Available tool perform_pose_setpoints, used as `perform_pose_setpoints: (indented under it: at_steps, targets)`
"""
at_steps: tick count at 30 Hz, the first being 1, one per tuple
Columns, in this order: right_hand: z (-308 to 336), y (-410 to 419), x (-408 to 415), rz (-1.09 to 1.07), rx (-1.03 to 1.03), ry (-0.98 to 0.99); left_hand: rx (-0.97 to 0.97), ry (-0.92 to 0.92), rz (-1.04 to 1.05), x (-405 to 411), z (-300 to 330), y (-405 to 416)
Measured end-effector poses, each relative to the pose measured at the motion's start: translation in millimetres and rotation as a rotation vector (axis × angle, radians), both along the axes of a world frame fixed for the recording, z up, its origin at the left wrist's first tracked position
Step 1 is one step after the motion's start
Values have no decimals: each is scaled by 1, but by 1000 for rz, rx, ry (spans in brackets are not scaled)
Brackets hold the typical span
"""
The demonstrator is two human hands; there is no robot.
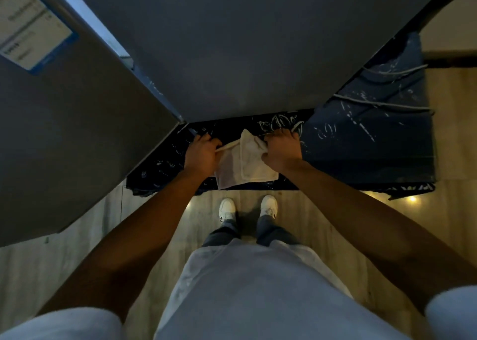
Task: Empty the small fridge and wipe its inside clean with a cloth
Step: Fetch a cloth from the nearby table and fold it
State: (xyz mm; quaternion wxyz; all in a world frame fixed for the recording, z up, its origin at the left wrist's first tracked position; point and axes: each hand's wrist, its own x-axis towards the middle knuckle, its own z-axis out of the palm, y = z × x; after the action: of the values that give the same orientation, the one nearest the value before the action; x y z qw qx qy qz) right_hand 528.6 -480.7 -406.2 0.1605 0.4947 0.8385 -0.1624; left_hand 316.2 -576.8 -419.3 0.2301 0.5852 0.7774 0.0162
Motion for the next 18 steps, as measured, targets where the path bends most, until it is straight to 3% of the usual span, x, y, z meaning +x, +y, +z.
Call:
perform_pose_setpoints:
  at_steps: [3,9,18]
  targets:
    - [14,6,3,-87,-86,120,47,-94,16,-10,14,-1]
    - [83,11,15,-248,-243,377,141,-496,106,-8,91,5]
    - [208,-26,23,-324,-135,863,472,-822,111,-4,208,4]
